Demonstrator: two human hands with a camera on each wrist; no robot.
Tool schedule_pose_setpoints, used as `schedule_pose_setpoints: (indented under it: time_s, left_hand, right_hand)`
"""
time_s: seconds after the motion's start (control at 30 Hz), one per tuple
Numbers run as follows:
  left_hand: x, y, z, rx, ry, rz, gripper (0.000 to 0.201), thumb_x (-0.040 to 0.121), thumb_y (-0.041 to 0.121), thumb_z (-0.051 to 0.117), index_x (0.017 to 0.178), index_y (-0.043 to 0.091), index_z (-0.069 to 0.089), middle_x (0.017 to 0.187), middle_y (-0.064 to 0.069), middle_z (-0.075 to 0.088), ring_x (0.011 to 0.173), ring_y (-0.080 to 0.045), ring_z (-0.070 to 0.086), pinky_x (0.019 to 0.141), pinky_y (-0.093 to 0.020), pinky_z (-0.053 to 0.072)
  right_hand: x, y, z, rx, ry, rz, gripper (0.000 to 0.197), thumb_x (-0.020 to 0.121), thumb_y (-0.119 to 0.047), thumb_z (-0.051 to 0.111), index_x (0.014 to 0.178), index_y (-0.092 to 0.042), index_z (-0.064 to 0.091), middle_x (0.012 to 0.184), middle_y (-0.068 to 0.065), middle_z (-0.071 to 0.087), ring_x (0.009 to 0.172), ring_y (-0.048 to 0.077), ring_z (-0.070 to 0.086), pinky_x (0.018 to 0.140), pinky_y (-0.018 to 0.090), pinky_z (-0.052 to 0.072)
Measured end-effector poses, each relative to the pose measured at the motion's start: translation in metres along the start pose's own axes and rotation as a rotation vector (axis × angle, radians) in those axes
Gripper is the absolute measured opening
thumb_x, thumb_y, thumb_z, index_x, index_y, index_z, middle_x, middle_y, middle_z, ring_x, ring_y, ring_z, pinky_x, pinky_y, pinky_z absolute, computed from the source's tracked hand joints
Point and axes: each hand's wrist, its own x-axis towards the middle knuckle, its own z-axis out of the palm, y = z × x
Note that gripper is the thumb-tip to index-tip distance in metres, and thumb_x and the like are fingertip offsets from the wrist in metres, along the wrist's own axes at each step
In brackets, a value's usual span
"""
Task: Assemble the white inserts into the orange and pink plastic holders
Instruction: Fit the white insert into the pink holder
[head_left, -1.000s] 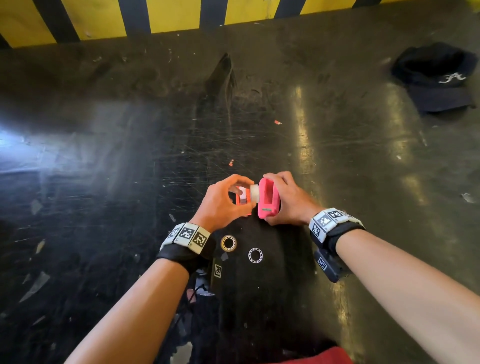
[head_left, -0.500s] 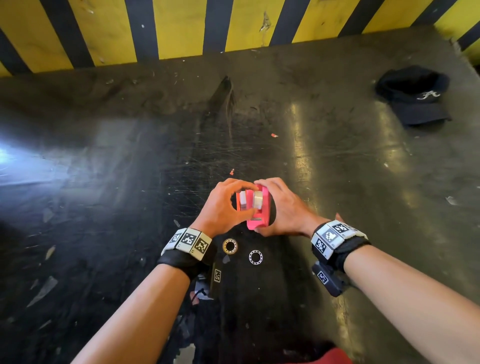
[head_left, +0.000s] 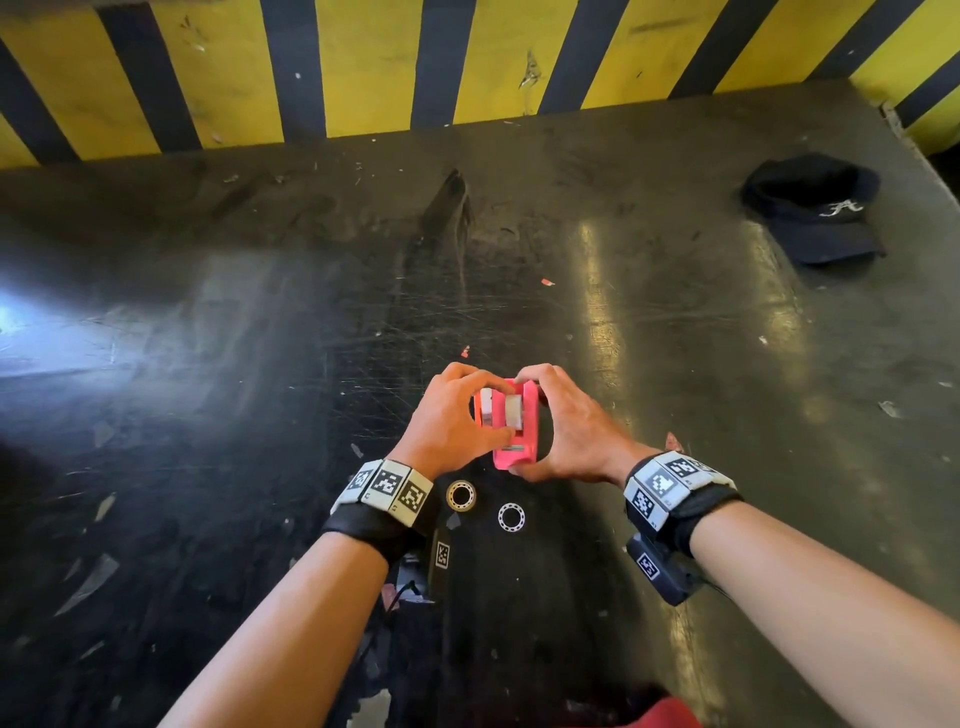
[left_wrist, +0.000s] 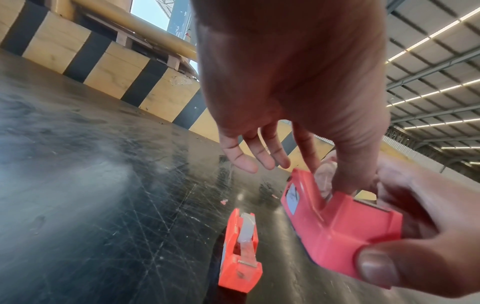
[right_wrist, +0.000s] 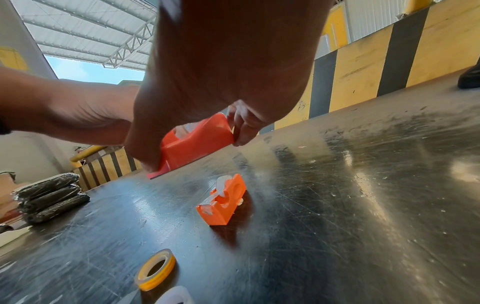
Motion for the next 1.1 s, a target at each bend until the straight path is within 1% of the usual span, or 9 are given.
schedule_pose_setpoints:
  time_s: [0.07,0.17,0.27,0.4,0.5,0.63,0.87,1.03,1.1]
  left_hand:
    - [0.001,0.005,-0.002,0.085,0.003,-0.008,0.056,0.071,0.038,0.088,0.123,0.038,0.066,0.129,0.007,0.054,0.121,-0.017,0.050,0.092,-0.037,0.051]
    - [0.002,0.011,-0.002,0.193,0.026,-0.019,0.057,0.071,0.043,0.086,0.123,0.038,0.065,0.128,0.009,0.054,0.117,-0.017,0.049,0.079,-0.030,0.043]
    - [0.002,0.013,-0.001,0.196,0.015,-0.032,0.058,0.072,0.043,0.084,0.126,0.037,0.064,0.129,0.008,0.053,0.117,-0.017,0.049,0.080,-0.030,0.043]
    - [0.001,0.010,-0.002,0.035,-0.039,-0.045,0.066,0.071,0.034,0.089,0.128,0.033,0.057,0.129,0.006,0.054,0.118,-0.017,0.057,0.096,-0.040,0.055]
    - [-0.001,0.009,-0.007,-0.053,-0.044,-0.012,0.063,0.073,0.031,0.089,0.127,0.030,0.056,0.128,0.007,0.055,0.117,-0.013,0.060,0.100,-0.038,0.054]
    - [-0.007,0.007,-0.006,0.000,0.048,0.121,0.036,0.081,0.033,0.084,0.112,0.031,0.066,0.119,0.009,0.062,0.110,-0.012,0.061,0.097,-0.036,0.055]
    - [-0.009,0.017,-0.001,0.109,0.162,0.168,0.010,0.089,0.030,0.076,0.099,0.026,0.078,0.113,0.006,0.072,0.104,-0.014,0.061,0.086,-0.032,0.053]
    - [-0.009,0.015,0.002,0.154,0.116,0.154,0.009,0.091,0.032,0.075,0.097,0.027,0.079,0.118,0.008,0.069,0.105,-0.010,0.057,0.078,-0.009,0.032]
    - [-0.010,0.012,0.003,0.165,0.094,0.159,0.009,0.090,0.031,0.076,0.098,0.029,0.080,0.119,0.010,0.068,0.104,-0.009,0.056,0.077,-0.007,0.030]
  right_hand:
    - [0.000,-0.001,0.000,0.007,-0.001,0.012,0.101,0.055,-0.049,0.094,0.135,-0.033,0.036,0.130,-0.006,0.045,0.110,0.019,0.059,0.092,0.044,0.056]
    - [0.002,-0.004,0.001,0.001,-0.007,0.011,0.101,0.055,-0.049,0.095,0.135,-0.033,0.036,0.131,-0.006,0.044,0.110,0.020,0.059,0.091,0.043,0.057]
    - [0.003,-0.003,0.000,-0.003,-0.009,0.011,0.098,0.056,-0.050,0.095,0.134,-0.035,0.037,0.131,-0.007,0.044,0.111,0.018,0.058,0.091,0.040,0.057]
    - [0.002,-0.001,0.000,-0.004,-0.010,0.001,0.095,0.057,-0.050,0.096,0.134,-0.031,0.042,0.132,-0.008,0.044,0.113,0.014,0.055,0.091,0.030,0.052]
    - [0.003,0.000,-0.001,-0.006,0.006,0.010,0.092,0.057,-0.049,0.096,0.130,-0.031,0.043,0.131,-0.009,0.044,0.112,0.012,0.054,0.090,0.028,0.050]
    - [0.004,0.001,-0.002,-0.017,0.002,0.031,0.089,0.057,-0.043,0.097,0.127,-0.035,0.042,0.133,-0.010,0.042,0.115,0.011,0.051,0.092,0.026,0.046]
    - [0.003,-0.003,-0.003,-0.011,0.008,0.009,0.088,0.058,-0.038,0.098,0.120,-0.044,0.036,0.132,-0.012,0.041,0.113,0.006,0.048,0.092,0.021,0.040]
    - [0.004,0.002,-0.002,-0.014,0.007,0.050,0.086,0.056,-0.043,0.098,0.122,-0.034,0.043,0.129,-0.010,0.045,0.112,0.011,0.052,0.091,0.025,0.043]
    - [0.005,0.003,-0.002,-0.019,0.000,0.055,0.087,0.056,-0.046,0.097,0.122,-0.034,0.043,0.127,-0.008,0.046,0.112,0.013,0.053,0.090,0.027,0.045]
